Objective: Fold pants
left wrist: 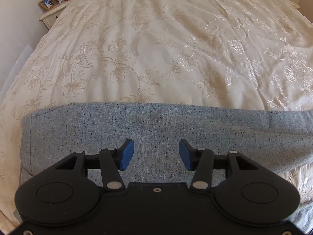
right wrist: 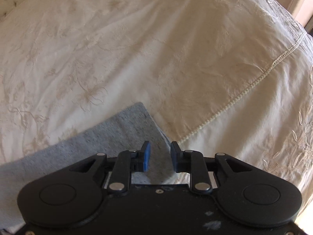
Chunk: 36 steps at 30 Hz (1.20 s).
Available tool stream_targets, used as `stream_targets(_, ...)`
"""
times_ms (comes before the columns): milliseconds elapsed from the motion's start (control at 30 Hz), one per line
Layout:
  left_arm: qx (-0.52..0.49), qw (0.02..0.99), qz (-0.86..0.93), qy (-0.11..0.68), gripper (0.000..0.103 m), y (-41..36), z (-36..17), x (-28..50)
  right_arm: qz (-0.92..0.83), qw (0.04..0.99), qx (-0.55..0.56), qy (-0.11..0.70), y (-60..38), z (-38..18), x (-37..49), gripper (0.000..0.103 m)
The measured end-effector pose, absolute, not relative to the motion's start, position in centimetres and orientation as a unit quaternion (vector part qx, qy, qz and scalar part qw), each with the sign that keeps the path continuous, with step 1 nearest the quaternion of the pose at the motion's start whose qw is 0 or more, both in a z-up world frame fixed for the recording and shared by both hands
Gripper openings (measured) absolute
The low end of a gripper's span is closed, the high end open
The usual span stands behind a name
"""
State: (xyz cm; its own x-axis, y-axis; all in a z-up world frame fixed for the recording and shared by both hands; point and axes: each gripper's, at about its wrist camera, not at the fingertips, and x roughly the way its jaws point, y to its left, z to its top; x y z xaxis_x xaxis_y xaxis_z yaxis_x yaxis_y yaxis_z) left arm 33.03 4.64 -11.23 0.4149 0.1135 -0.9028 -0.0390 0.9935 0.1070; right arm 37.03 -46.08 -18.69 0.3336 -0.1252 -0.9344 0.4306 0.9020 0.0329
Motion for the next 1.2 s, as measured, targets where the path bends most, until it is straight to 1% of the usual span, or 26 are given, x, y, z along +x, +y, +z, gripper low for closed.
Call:
stream_targets(133, 0.031, 0.840, 0.048, 0.540, 0.056, 5.1, -11.0, 35.1, -0.140, 0.795, 0.202, 0.555, -44.5, -18.3, 41.1, 0.032)
stream_targets(233, 0.028, 0.842, 0.051, 0.536, 0.056, 5.4, -10.6, 36.4, -0.139, 0.786, 0.209, 0.565, -42.6, -19.1, 44.0, 0.034)
stream_targets(367, 0.025, 0.843, 0.058, 0.534, 0.056, 6.3, -10.2, 37.8, -0.162, 0.753, 0.214, 0.600, -39.4, -21.9, 47.6, 0.035)
stream_targets(500, 0.014, 0.838, 0.065, 0.541, 0.057, 7.4, -10.7, 38.2, -0.214, 0.716, 0.220, 0.627, -37.8, -25.0, 49.0, 0.035)
stream_targets(733, 0.011, 0.824, 0.064, 0.563, 0.057, 9.2, -12.2, 38.7, -0.252, 0.691, 0.217, 0.642, -36.8, -27.4, 49.2, 0.036)
stream_targets(767, 0.006, 0.819, 0.064, 0.570, 0.056, 9.4, -12.4, 38.9, -0.252, 0.692, 0.214, 0.642, -36.7, -27.5, 49.3, 0.035)
stream_targets(800, -0.007, 0.810, 0.062, 0.584, 0.056, 9.8, -12.8, 39.3, -0.249, 0.694, 0.209, 0.642, -36.5, -27.4, 49.2, 0.031)
stream_targets(833, -0.023, 0.800, 0.060, 0.596, 0.057, 10.1, -13.1, 39.5, -0.245, 0.696, 0.199, 0.645, -36.3, -27.4, 49.1, 0.022)
stream_targets(867, -0.040, 0.792, 0.059, 0.607, 0.056, 10.5, -13.4, 39.8, -0.239, 0.701, 0.182, 0.647, -35.9, -27.3, 48.9, 0.011)
stream_targets(900, -0.061, 0.780, 0.057, 0.620, 0.056, 10.9, -13.9, 40.0, -0.236, 0.704, 0.167, 0.649, -35.6, -27.1, 48.6, 0.003)
stream_targets(1000, -0.092, 0.757, 0.057, 0.644, 0.056, 11.5, -14.8, 40.4, -0.224, 0.719, 0.162, 0.638, -35.2, -26.2, 47.6, 0.002)
stream_targets(1200, -0.108, 0.737, 0.061, 0.664, 0.056, 12.4, -15.8, 41.9, -0.205, 0.741, 0.160, 0.619, -34.6, -23.8, 45.4, 0.002)
